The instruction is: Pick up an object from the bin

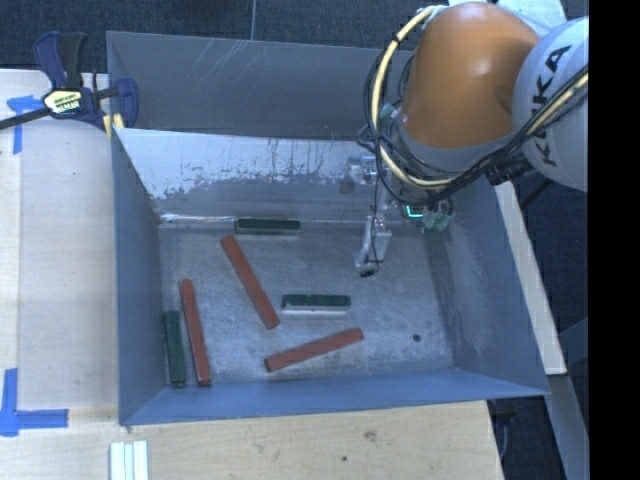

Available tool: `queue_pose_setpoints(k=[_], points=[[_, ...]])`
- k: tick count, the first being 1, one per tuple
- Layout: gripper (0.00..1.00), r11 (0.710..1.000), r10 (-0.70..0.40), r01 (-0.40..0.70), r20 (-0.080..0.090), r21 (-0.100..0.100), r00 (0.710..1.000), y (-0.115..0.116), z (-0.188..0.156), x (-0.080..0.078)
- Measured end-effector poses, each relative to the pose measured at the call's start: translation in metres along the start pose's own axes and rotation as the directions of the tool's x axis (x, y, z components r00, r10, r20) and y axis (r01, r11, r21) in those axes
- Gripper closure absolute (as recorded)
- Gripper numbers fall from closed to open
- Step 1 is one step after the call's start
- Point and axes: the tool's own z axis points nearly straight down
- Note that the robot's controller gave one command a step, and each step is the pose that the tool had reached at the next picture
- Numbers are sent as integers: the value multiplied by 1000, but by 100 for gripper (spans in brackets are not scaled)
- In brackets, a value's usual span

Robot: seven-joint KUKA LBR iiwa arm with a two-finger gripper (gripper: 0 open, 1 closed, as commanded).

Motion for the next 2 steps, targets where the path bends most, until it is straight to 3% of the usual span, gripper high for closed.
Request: queue_pose_setpoints(k=[1, 2], points=[[0, 982, -191, 191, -1, 0, 982, 26, 119, 36], [0, 984, -180, 180, 2, 1, 984, 17, 173, 28]])
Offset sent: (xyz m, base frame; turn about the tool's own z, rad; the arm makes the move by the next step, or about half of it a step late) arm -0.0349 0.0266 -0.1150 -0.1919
